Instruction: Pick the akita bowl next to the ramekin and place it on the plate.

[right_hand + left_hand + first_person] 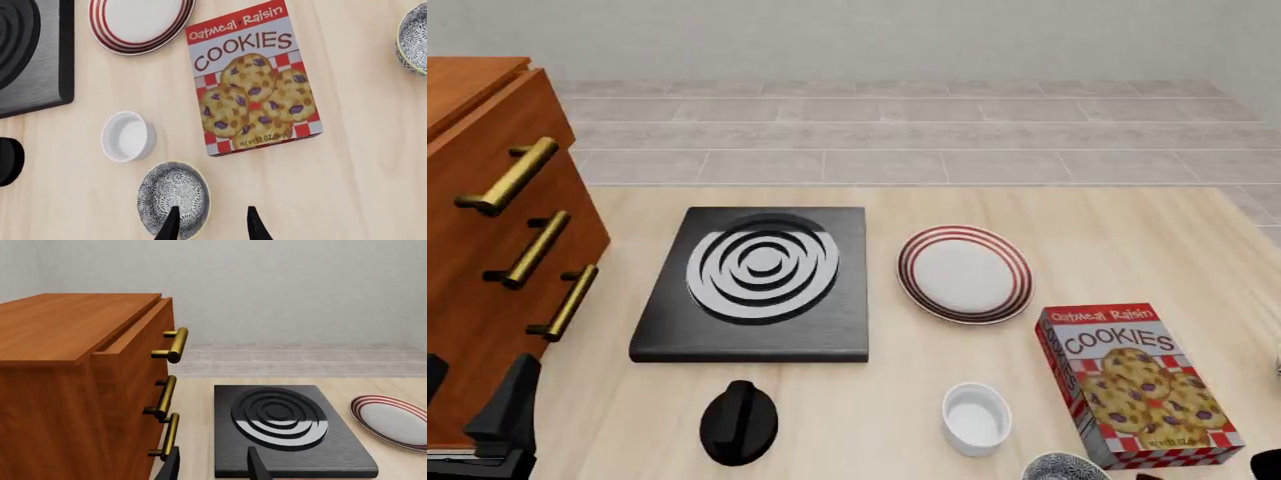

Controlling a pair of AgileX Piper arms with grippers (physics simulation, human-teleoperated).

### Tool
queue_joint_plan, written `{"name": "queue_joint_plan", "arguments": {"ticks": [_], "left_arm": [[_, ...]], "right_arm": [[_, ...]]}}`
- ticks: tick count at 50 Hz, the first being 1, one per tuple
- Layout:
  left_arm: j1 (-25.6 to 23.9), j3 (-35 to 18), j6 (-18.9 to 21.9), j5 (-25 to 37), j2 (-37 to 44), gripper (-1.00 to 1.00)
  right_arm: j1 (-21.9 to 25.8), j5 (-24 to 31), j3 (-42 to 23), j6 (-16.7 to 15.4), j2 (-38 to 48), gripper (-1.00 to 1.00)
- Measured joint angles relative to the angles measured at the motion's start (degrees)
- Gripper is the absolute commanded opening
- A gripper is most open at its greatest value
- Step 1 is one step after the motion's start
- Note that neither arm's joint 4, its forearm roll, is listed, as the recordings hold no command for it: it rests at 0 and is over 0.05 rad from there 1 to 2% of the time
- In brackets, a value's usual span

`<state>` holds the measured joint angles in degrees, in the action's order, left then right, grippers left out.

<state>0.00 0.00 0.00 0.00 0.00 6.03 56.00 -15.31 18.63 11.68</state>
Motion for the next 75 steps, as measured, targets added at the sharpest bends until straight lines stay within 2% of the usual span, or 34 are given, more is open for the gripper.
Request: {"name": "queue_joint_plan", "arguments": {"ticks": [22, 62, 63, 75], "left_arm": [[0.0, 0.0, 0.0, 0.0, 0.0, 1.0], [0.0, 0.0, 0.0, 0.0, 0.0, 1.0], [0.0, 0.0, 0.0, 0.0, 0.0, 1.0], [0.0, 0.0, 0.0, 0.0, 0.0, 1.0]], "right_arm": [[1.24, -8.97, 6.15, 1.79, 5.1, 1.0], [2.2, -23.2, 14.0, 2.08, 16.61, 1.0], [2.16, -23.43, 14.12, 1.95, 16.87, -1.0], [2.89, -24.91, 14.11, 1.89, 18.59, -1.0]]}}
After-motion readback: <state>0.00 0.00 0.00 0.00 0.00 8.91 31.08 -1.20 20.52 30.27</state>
